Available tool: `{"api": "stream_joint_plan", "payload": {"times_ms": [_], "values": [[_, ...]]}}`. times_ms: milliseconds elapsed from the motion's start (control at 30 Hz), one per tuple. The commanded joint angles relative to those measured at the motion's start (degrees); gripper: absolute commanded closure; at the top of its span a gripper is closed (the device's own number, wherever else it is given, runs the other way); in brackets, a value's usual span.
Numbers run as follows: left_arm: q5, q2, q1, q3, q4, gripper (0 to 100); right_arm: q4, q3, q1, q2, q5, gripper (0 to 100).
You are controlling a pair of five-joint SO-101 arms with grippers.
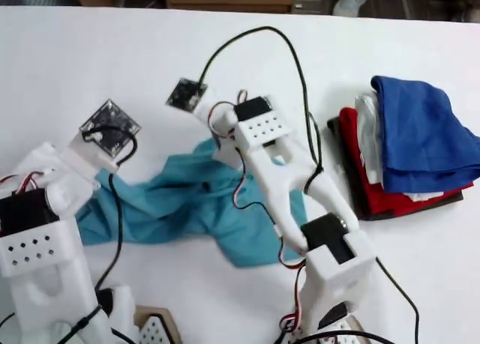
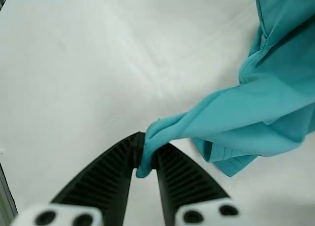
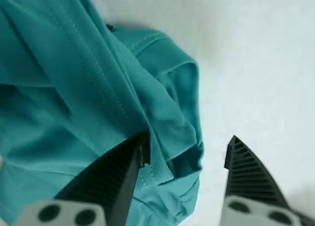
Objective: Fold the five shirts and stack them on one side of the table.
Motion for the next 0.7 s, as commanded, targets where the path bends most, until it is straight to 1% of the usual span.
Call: {"api": "stream_joint_plan", "payload": {"times_ms": [0,167,433,533,667], "values": [[-0.4,-0.8,-0.4,0.0,-0.9,98,4.4,-3.0,-0.8,-0.7,-0.3,75.0],[-0.4,-0.8,-0.4,0.0,-1.6,98,4.7,-1.8,-0.2,0.0,2.5,75.1],[-0.4,-0.8,-0.4,0.0,-1.6,98,2.5,-1.2,0.0,0.0,3.0,75.1],[-0.4,-0.8,-0.5,0.0,-1.6,98,2.2,-1.3,2.2,1.8,5.0,75.1],[-0.4,-0.8,-0.5,-0.1,-1.6,98,3.3,-1.3,4.7,4.3,5.3,75.1]]}}
